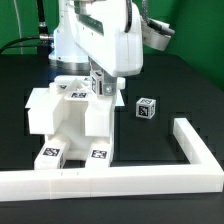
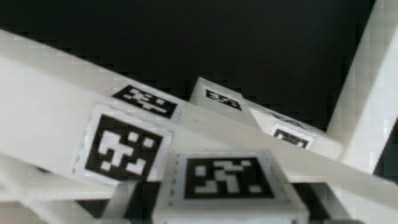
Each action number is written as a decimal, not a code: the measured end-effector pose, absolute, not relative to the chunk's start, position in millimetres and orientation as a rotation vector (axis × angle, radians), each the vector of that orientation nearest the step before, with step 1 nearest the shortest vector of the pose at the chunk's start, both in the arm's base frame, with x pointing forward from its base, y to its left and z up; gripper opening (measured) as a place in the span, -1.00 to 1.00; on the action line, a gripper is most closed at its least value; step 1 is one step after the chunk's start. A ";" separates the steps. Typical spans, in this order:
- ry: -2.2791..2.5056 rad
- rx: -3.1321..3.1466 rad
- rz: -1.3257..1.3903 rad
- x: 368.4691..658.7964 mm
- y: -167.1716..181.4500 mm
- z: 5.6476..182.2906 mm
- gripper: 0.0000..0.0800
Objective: Assemble chair
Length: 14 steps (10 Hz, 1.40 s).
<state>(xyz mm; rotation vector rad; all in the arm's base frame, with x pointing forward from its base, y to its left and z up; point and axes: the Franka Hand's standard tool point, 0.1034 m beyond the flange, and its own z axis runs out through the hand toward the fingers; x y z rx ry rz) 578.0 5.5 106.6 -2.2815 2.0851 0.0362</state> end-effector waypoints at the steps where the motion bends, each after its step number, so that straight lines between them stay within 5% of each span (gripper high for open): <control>1: 2.147 -2.224 0.038 578.0 5.8 106.6 -0.32; 12: 2.592 -1.667 0.078 578.2 11.9 106.0 -0.32; 14: 2.566 -1.708 0.076 578.1 11.9 105.8 0.43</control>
Offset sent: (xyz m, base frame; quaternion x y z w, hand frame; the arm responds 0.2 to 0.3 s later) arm 0.0000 0.0000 0.0000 0.0000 0.0000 0.1296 0.9916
